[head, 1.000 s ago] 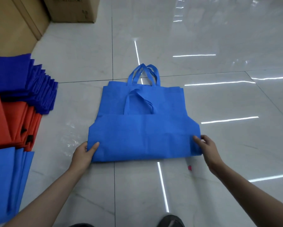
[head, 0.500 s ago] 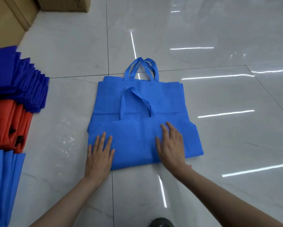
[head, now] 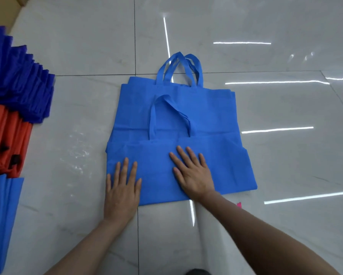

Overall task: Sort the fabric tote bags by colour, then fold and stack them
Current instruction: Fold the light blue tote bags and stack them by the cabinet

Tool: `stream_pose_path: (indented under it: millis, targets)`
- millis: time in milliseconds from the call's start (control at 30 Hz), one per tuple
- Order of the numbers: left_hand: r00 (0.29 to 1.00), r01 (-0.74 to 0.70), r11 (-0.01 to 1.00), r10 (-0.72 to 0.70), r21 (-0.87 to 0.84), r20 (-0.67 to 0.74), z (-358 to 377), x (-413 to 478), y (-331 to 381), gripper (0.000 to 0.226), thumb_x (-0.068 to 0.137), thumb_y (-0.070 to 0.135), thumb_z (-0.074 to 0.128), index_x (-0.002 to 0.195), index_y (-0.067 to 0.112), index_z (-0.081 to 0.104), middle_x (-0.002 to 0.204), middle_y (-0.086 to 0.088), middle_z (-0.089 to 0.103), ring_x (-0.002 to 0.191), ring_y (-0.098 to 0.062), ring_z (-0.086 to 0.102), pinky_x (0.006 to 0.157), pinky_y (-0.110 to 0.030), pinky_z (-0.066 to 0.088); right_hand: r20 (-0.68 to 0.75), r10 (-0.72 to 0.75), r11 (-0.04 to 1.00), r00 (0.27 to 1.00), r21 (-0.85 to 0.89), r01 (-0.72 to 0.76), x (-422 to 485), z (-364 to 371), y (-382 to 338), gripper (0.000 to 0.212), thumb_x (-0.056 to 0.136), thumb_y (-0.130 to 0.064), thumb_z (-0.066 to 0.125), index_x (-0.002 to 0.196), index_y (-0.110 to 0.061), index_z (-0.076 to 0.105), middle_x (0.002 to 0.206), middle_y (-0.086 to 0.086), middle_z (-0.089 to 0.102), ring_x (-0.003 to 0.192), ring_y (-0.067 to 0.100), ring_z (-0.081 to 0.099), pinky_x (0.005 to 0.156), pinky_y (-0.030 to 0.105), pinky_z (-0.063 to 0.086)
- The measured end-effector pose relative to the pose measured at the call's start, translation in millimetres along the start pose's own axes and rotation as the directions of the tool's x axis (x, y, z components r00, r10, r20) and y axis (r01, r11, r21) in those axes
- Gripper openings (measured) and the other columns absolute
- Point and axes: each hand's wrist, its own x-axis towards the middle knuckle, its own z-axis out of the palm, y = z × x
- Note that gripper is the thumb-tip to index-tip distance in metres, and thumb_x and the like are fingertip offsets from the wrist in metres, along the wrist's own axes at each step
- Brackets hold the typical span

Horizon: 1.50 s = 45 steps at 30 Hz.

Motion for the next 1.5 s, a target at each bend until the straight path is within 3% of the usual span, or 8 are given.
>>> stream_pose_path:
  millis: [233, 367, 600, 733, 900, 1167, 1333, 1500]
  targets:
    - [0.998, 0.002, 1.000, -0.001, 0.007, -0.057, 2, -1, 1, 0.059, 0.098, 0.043, 0.014, 0.139, 0.011, 0.042, 0.148, -0.012, 0.037, 0.135, -0.031, 0.034, 0.104, -0.054, 0.030, 0.067, 0.194, 0.974, 0.979, -0.128, -0.185, -14, -29, 81, 0.070, 0.086, -0.054, -0.006, 0.150, -0.034, 0.013, 0.158, -0.008, 0.014, 0.146, 0.020, 0.009, 0.115, 0.043, -0.003]
    - [0.988, -0.014, 1.000, 0.011, -0.019, -0.153, -12, 17, 6, 0.053, 0.088, 0.036, 0.031, 0.121, 0.007, 0.060, 0.132, -0.018, 0.051, 0.122, -0.036, 0.046, 0.101, -0.059, 0.032, -0.136, 0.335, 0.939, 0.932, 0.131, -0.319, 29, -46, 51, 0.065, 0.090, -0.048, 0.026, 0.132, -0.003, 0.046, 0.130, 0.016, 0.051, 0.121, 0.036, 0.045, 0.107, 0.045, 0.027]
    - [0.992, -0.126, 0.992, 0.126, -0.030, -0.010, -13, 46, -4, 0.068, 0.086, 0.058, 0.013, 0.144, 0.028, 0.034, 0.155, 0.001, 0.020, 0.144, -0.024, 0.009, 0.113, -0.053, 0.004, 0.183, 0.401, 0.648, 0.898, 0.636, -0.419, 105, -63, 22, 0.066, 0.087, -0.031, 0.062, 0.141, -0.011, 0.030, 0.129, 0.011, 0.049, 0.122, 0.032, 0.045, 0.102, 0.044, 0.039]
    - [0.990, -0.139, 0.987, 0.138, -0.079, -0.012, -13, 47, -5, 0.065, 0.087, 0.055, 0.017, 0.140, 0.027, 0.042, 0.152, -0.002, 0.031, 0.142, -0.029, 0.020, 0.112, -0.053, 0.010, 0.290, 0.414, 0.455, 0.863, 0.755, -0.472, 125, -73, 17, 0.054, 0.082, -0.038, 0.068, 0.125, -0.015, 0.044, 0.106, 0.003, 0.061, 0.096, 0.024, 0.062, 0.088, 0.041, 0.051]
    - [0.978, -0.203, 0.977, 0.199, -0.073, -0.055, -13, 42, -6, 0.051, 0.091, 0.044, 0.032, 0.130, 0.022, 0.055, 0.138, -0.010, 0.048, 0.126, -0.035, 0.039, 0.103, -0.056, 0.030, 0.108, 0.189, 0.498, 0.976, 0.846, -0.190, 102, -97, 10, 0.042, 0.086, -0.017, 0.065, 0.125, -0.021, 0.051, 0.099, -0.007, 0.055, 0.078, 0.006, 0.058, 0.065, 0.014, 0.047]
    - [0.988, -0.157, 0.986, 0.156, -0.065, -0.016, -18, 45, -3, 0.055, 0.088, 0.048, 0.029, 0.130, 0.023, 0.055, 0.138, -0.009, 0.049, 0.125, -0.037, 0.042, 0.101, -0.050, 0.035, -0.039, -0.225, 0.885, 0.974, 0.409, 0.221, -3, -72, 38, 0.057, 0.073, -0.008, 0.048, 0.128, -0.021, 0.056, 0.108, -0.003, 0.062, 0.106, 0.020, 0.044, 0.100, 0.030, 0.030]
    - [0.985, -0.107, 0.994, 0.108, 0.015, -0.132, -24, 43, 5, 0.033, 0.088, 0.028, 0.057, 0.119, 0.017, 0.063, 0.121, -0.010, 0.059, 0.104, -0.037, 0.051, 0.083, -0.047, 0.043, 0.009, -0.329, 0.942, 0.944, 0.077, 0.327, -47, -39, 45, 0.063, 0.067, -0.020, 0.032, 0.122, -0.023, 0.062, 0.130, 0.008, 0.055, 0.125, 0.026, 0.035, 0.106, 0.053, 0.025]
    - [0.968, 0.080, 0.988, -0.109, -0.135, -0.227, -49, 64, 32, 0.018, 0.091, 0.019, 0.050, 0.098, 0.008, 0.063, 0.100, -0.012, 0.061, 0.098, -0.033, 0.052, 0.085, -0.042, 0.033, 0.018, -0.241, 0.956, 0.970, 0.177, 0.234, -61, -18, 40, 0.058, 0.070, -0.019, 0.036, 0.124, -0.019, 0.058, 0.136, 0.008, 0.052, 0.129, 0.026, 0.036, 0.099, 0.052, 0.041]
